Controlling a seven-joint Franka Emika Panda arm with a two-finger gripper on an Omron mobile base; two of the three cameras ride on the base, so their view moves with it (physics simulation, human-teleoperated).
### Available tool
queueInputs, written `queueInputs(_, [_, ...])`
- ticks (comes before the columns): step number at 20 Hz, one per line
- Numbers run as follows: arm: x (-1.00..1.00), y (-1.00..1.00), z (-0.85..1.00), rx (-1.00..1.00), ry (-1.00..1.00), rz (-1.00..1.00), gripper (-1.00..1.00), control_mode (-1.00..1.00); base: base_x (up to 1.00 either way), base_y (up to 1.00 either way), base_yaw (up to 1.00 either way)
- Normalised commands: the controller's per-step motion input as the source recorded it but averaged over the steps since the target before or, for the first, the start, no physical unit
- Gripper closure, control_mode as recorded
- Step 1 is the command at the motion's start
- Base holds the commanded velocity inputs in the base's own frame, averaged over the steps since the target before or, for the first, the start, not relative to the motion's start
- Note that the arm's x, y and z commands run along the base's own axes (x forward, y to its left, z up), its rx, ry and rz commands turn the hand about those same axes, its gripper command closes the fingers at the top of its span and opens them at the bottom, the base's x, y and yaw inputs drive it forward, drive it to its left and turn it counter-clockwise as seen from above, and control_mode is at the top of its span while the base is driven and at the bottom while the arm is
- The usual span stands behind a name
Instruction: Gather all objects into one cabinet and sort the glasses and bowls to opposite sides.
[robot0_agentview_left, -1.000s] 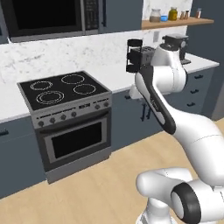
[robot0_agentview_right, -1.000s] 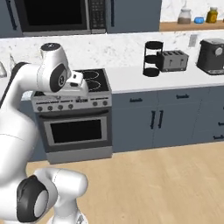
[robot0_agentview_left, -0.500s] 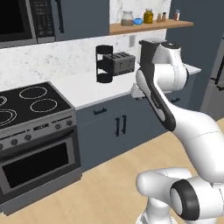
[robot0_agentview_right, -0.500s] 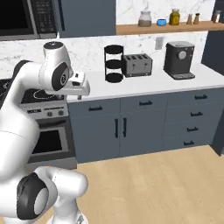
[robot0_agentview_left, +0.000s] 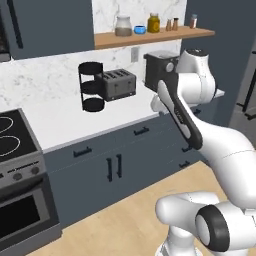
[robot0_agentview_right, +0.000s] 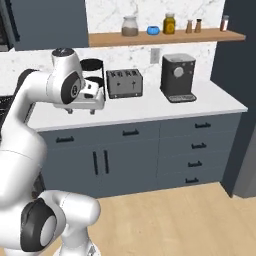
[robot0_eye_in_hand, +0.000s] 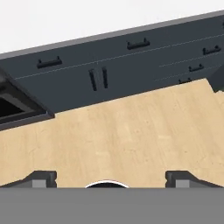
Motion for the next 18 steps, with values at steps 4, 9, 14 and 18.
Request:
queueInputs(4, [0.00, 0.00, 0.00, 0.00, 0.00, 0.00, -1.00, 1.00, 1.00, -1.00, 0.17])
queueInputs(9, [0.00, 0.00, 0.00, 0.00, 0.00, 0.00, -1.00, 1.00, 1.00, -0.94, 0.22])
queueInputs(14, [0.00, 0.00, 0.00, 0.00, 0.00, 0.00, -1.00, 1.00, 0.87, -0.44, 0.08])
queueInputs(18, [0.00, 0.00, 0.00, 0.00, 0.00, 0.00, -1.00, 1.00, 0.99, 0.00, -0.06])
